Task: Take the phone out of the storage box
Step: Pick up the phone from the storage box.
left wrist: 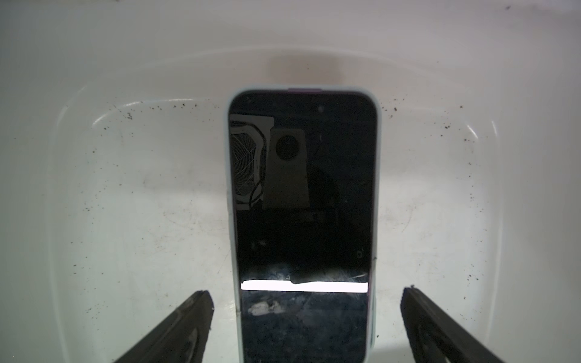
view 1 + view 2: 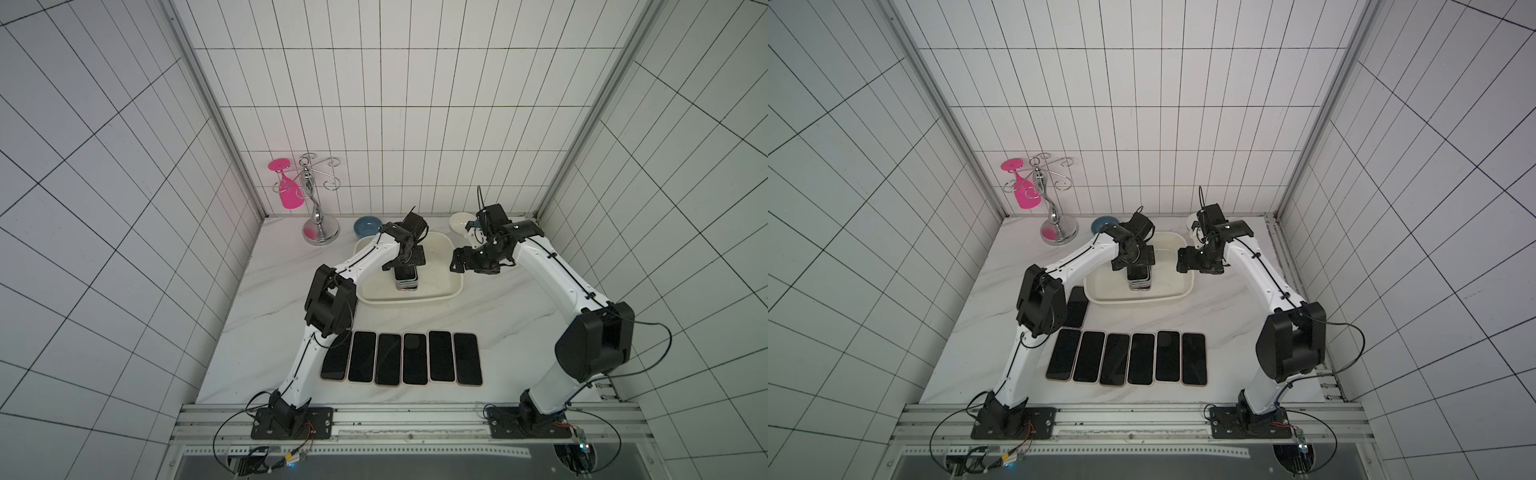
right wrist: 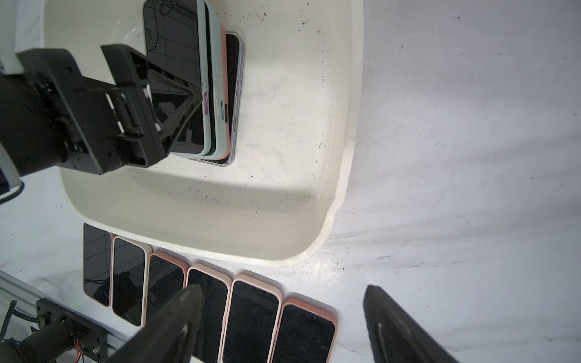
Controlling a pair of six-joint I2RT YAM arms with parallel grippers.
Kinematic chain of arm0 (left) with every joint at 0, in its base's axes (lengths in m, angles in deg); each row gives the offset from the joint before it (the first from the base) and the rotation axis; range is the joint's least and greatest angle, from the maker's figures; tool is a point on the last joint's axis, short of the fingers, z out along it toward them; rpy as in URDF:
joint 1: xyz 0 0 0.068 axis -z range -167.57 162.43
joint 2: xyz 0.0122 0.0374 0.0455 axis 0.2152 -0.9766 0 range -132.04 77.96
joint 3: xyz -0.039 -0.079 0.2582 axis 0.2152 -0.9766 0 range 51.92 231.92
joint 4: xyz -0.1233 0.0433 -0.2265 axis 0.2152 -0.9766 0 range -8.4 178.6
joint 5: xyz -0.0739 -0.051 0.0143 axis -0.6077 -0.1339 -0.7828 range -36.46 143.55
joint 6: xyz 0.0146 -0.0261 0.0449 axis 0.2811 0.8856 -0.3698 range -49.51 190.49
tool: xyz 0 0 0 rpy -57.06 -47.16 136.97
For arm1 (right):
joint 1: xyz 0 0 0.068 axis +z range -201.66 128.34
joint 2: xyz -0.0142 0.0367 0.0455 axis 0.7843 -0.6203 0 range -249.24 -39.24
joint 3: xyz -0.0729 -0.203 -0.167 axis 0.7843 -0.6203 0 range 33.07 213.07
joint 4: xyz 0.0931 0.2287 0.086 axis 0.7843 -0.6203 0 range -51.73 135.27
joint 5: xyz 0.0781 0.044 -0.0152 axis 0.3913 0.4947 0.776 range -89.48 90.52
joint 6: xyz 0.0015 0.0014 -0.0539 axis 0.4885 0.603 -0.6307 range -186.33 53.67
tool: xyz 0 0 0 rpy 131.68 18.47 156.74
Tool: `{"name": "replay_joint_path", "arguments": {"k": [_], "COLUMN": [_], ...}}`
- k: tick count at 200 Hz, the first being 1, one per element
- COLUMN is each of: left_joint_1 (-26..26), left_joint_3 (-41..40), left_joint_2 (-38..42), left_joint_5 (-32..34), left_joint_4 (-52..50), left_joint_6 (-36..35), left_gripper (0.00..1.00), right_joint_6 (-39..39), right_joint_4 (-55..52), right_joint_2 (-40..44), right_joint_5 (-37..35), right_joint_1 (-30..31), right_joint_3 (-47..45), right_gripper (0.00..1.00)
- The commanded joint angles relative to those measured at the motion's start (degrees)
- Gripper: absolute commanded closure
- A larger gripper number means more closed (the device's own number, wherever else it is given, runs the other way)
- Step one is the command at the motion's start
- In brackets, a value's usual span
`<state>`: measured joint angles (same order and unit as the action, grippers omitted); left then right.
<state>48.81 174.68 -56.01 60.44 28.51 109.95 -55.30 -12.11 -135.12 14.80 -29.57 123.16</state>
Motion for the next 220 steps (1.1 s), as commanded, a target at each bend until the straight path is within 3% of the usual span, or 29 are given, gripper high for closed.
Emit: {"name": "replay_joint_path", "arguments": {"k": [1,117,139,175,220], "left_joint_1": [0.0,-0.1,-0.1,0.0,0.2], "left_joint_3": [0.6,-0.2,-0.6,-0.8,-0.3], "left_joint_2": [-1.5,-2.9,-3.1,-2.6,-3.0], "left_joint_5": [-1.0,-2.5,-2.6,-1.5,-0.3], "left_joint_4": [1.3,1.3,1.1,0.2,-1.0], "left_joint_6": [0.0,-1.2,-1.6,-1.8,-2.7], "left_gripper": [0.04,0.19,0.19,0.05,0.08], "right_joint_6": [-0.8,-1.1,-1.1,-1.3,-1.4], "right_joint_4": [0.1,0.6,0.8,0.9,1.1], "right_joint_2": [0.9,1.3,1.4,1.4,1.3], "right_joint_5": [0.4,1.1,1.4,1.6,2.0], "right_joint_1": [-0.6,-1.2,-1.3,-1.3,-1.3], "right_joint_3": [-1.6,-3.7,-4.0,-4.1,-4.4], "right_gripper": [0.17,0.18,0.18,0.19,0.19]}}
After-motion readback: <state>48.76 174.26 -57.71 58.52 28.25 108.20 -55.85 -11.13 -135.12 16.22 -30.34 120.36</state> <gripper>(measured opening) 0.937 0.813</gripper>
